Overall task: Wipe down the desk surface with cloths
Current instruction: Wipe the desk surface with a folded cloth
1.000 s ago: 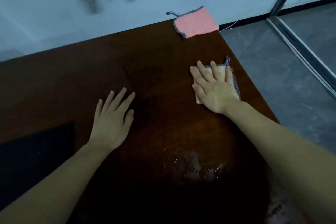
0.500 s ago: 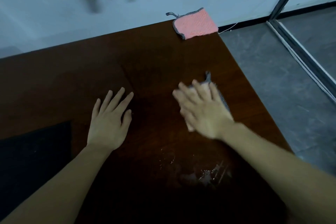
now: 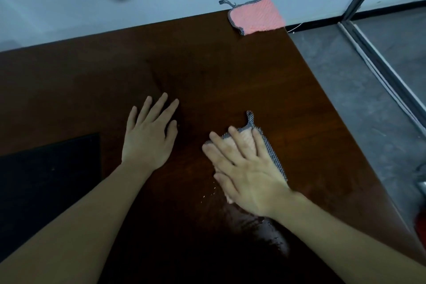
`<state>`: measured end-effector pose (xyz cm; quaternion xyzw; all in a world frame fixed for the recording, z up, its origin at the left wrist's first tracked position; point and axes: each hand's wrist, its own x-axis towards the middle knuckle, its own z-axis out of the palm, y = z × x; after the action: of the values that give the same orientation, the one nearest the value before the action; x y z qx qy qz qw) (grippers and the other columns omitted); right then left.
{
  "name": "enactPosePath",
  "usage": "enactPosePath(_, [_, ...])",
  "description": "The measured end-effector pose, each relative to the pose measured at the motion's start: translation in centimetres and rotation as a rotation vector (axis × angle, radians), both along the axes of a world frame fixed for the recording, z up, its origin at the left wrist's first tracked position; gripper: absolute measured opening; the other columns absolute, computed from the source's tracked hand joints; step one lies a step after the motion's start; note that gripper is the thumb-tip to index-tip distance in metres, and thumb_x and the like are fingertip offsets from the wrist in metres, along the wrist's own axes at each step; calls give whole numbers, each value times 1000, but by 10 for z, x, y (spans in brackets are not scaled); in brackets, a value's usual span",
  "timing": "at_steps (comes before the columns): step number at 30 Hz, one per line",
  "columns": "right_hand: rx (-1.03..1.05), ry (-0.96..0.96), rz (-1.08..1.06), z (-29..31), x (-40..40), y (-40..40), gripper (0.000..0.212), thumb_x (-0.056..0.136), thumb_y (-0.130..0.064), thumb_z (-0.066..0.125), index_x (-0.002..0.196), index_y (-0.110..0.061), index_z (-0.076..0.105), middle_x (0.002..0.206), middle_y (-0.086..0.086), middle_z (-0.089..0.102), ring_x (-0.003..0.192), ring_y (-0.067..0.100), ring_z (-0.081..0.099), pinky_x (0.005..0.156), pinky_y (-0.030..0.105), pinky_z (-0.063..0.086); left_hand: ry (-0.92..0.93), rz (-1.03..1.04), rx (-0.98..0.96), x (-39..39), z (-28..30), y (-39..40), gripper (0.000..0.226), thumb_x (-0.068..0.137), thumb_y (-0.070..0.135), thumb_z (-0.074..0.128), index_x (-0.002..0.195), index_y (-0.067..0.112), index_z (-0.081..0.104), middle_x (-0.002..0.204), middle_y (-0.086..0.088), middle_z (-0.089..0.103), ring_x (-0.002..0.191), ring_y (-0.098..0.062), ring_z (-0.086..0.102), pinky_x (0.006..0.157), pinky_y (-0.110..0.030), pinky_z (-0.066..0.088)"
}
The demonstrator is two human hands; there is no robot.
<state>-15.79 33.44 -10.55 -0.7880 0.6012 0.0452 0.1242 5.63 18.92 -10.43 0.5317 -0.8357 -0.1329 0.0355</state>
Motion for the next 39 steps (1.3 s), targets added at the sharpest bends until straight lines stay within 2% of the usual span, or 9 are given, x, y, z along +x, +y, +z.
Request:
enactPosePath(2, [13, -9, 27, 1, -5, -2, 60, 106, -51, 16, 162, -36, 5, 170, -8, 0, 156, 32, -6, 121, 64, -3, 6, 3, -1, -1, 1, 0, 54, 106, 44, 25, 160, 39, 18, 169, 11, 6, 156, -16, -2, 127, -44, -2])
enactPosePath(6, [-6, 72, -121, 3, -33, -52, 60, 100, -53, -1, 156, -43, -22, 166, -13, -23, 154, 29, -23, 120, 60, -16, 55, -14, 45, 2, 3, -6, 52, 107, 43, 28, 159, 37, 23, 168, 11, 9, 156, -15, -1, 126, -42, -3])
enactPosePath(12, [58, 45, -397, 10, -39, -110, 57, 106, -48, 7, 159, -41, -15, 169, -11, -18, 154, 29, -20, 120, 63, -12, 196, -107, 141, 27, 12, -13, 48, 108, 36, 32, 156, 31, 34, 166, 9, 19, 154, -10, 6, 122, -29, -2])
enactPosePath(16, [32, 87, -234, 7, 17, -57, 62, 99, -50, -4, 157, -36, -21, 168, -6, -20, 154, 35, -19, 120, 66, -10, 149, -150, 93, 57, 14, -17, 49, 107, 39, 32, 156, 33, 34, 166, 12, 17, 154, -12, 5, 122, -31, -3])
enactPosePath(21, [18, 2, -45, 3, 57, -5, 60, 106, -50, 21, 162, -34, 13, 170, -5, 11, 156, 35, 5, 119, 64, 2, 43, -134, 88, 103, 13, -23, 54, 105, 47, 26, 157, 36, 30, 164, 18, 9, 154, -11, -2, 125, -37, -4])
enactPosePath(26, [-10, 50, -230, 4, 30, -70, 60, 98, -53, -4, 154, -44, -23, 167, -14, -22, 154, 29, -21, 119, 59, -15, 9, -34, 91, 150, 13, -39, 57, 102, 49, 23, 158, 36, 27, 166, 16, 6, 155, -12, -4, 125, -38, -4])
enactPosePath(31, [38, 29, -440, 9, 35, -138, 58, 106, -48, 10, 160, -40, -12, 169, -10, -16, 155, 31, -19, 120, 66, -8, 22, -39, 74, 165, 4, -40, 54, 107, 53, 17, 159, 39, 22, 166, 15, 4, 155, -12, -6, 125, -38, -4])
enactPosePath(36, [22, 78, -226, 8, 103, -103, 64, 99, -51, -3, 160, -36, -15, 169, -7, -18, 154, 34, -19, 120, 66, -10, 13, -34, 36, 162, 2, -38, 60, 100, 53, 13, 159, 40, 20, 167, 15, 5, 155, -12, -4, 126, -38, -3])
enactPosePath(39, [26, 5, -54, 5, 131, -68, 63, 103, -51, 7, 163, -35, -1, 171, -7, -5, 156, 32, -11, 121, 64, -9, 9, -26, 38, 160, 3, -38, 61, 100, 52, 13, 159, 40, 20, 167, 15, 4, 155, -12, -4, 126, -39, -3])
